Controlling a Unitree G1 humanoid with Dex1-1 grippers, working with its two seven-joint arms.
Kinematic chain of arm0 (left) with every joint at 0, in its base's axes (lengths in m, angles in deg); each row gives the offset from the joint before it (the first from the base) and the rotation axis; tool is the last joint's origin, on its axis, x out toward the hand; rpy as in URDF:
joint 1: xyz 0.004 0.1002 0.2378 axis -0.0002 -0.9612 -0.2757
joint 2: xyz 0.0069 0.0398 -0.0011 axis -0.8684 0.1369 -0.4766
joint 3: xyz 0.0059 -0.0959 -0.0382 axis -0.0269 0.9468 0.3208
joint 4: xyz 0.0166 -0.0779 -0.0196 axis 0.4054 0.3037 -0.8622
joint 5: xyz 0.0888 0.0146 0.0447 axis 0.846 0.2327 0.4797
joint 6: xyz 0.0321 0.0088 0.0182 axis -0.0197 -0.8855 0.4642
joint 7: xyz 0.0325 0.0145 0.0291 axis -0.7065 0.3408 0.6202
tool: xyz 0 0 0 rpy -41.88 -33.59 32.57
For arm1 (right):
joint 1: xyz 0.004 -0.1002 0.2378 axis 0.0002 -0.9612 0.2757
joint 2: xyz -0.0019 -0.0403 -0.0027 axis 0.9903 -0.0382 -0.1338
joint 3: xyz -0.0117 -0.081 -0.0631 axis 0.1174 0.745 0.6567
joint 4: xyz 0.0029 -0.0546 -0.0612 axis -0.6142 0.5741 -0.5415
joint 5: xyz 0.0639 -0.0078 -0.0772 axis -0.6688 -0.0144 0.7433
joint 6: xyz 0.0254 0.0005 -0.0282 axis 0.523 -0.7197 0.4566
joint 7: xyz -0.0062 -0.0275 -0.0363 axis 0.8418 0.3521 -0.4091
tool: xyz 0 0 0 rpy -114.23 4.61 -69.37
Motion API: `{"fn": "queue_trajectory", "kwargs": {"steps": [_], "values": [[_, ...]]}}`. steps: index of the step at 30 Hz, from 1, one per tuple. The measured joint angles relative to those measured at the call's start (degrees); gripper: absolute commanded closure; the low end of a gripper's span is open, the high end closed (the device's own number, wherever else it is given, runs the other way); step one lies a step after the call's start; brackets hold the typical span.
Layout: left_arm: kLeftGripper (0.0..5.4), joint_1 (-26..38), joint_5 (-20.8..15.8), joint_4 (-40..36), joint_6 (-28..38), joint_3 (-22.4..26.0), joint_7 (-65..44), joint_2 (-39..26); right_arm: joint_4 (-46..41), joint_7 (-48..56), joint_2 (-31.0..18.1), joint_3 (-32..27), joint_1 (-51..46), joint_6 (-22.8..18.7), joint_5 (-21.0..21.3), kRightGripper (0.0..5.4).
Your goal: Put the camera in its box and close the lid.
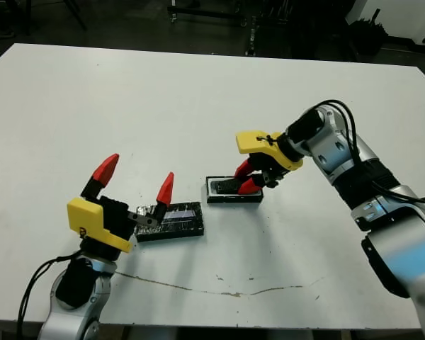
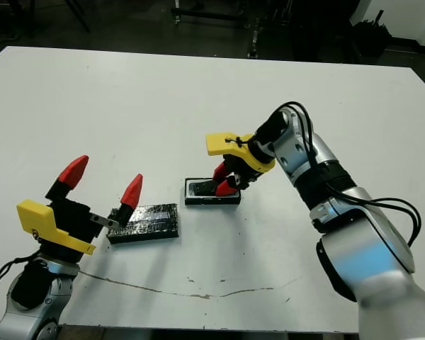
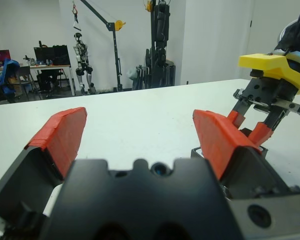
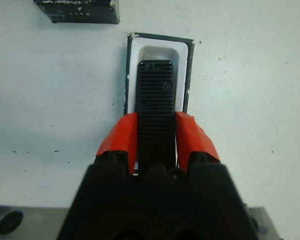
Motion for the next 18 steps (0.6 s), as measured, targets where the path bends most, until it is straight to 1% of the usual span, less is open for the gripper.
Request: {"fn": "queue_trajectory", "kwargs": {"steps": [5,11,18], "values": [[0.00,-0.19,0.04,-0.64,-0.72,-0.21,0.45,0.14,0.01,-1.23,1.01,-0.17,0.00,-1.63,0.07,3.70],[0.00,-0.28,-0.27,-0.44,-0.13,-0.43,0.45,0.68,0.07,-2.51,1.87,-0.94,-0.85,-0.19,-0.39,3.70],[0.00,-0.43,-0.45,-0.41,-0.03,-0.47,0.46,1.13,0.94,-3.10,2.87,-0.47,-0.83,-0.15,0.34,3.70]]}}
